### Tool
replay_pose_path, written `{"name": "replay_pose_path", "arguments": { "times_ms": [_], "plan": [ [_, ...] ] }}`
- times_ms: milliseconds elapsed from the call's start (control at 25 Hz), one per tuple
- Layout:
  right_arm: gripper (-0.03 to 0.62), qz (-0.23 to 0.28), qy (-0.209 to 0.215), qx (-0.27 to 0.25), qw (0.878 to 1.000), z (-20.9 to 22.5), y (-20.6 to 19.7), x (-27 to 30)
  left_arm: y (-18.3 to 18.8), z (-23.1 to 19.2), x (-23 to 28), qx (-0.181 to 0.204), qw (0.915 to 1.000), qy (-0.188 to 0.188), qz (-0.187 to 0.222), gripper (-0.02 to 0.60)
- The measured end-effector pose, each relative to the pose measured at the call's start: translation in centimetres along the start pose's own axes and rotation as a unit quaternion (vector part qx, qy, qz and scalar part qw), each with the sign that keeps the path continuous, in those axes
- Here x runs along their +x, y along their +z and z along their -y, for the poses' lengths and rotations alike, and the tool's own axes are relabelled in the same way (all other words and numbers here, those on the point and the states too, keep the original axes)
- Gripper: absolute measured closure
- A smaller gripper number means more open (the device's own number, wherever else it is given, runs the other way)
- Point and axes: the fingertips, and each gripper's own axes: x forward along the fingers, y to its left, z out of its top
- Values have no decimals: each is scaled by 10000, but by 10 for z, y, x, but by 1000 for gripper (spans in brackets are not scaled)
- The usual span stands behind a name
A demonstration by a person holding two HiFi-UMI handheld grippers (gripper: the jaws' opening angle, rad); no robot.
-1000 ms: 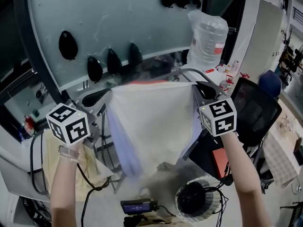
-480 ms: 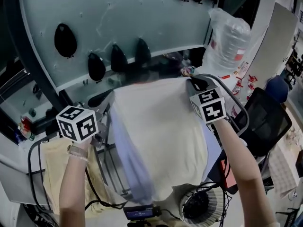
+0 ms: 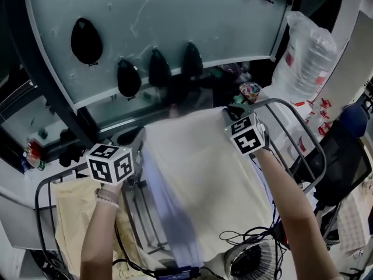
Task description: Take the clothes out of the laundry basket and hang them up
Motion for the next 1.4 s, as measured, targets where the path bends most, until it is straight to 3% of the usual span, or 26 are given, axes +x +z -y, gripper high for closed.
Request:
{"name": "replay_pose_path", "arguments": {
  "times_ms": [200, 360, 560, 640, 720, 800, 880, 920, 1240, 1400],
  "plan": [
    [580, -650, 542, -50, 9964, -43, -51, 39, -52, -13, 21, -96, 9980, 123, -616, 571],
    [573, -787, 788, 20, 9938, -60, -66, 49, -74, -16, 27, -42, 9954, 73, -953, 565],
    [456, -617, 1035, 583, 9910, -60, -60, 43, -86, -23, 19, -201, 9937, 123, -1092, 451],
    [415, -490, 1112, 818, 9892, -55, -55, 34, -81, -23, 12, -217, 9945, 193, -1006, 403],
    [413, -278, 1128, 1077, 9874, -50, -47, 20, -70, -21, 2, -141, 9959, 329, -825, 404],
    [414, -30, 1038, 1189, 9875, -44, -39, 2, -55, -17, -10, 12, 9968, 538, -598, 475],
    [533, 171, 821, 1117, 9902, -38, -31, -18, -38, -7, -23, 180, 9968, 690, -371, 586],
    [587, 261, 725, 1079, 9912, -35, -28, -28, -30, 1, -29, 255, 9969, 694, -269, 587],
    [591, 1101, 512, 1583, 9799, -45, 0, -145, 17, 100, -101, 829, 9948, 524, 286, 588],
    [591, 1509, 520, 1480, 9760, -63, 13, -215, 28, 152, -152, 1024, 9916, 574, 541, 588]
  ]
}}
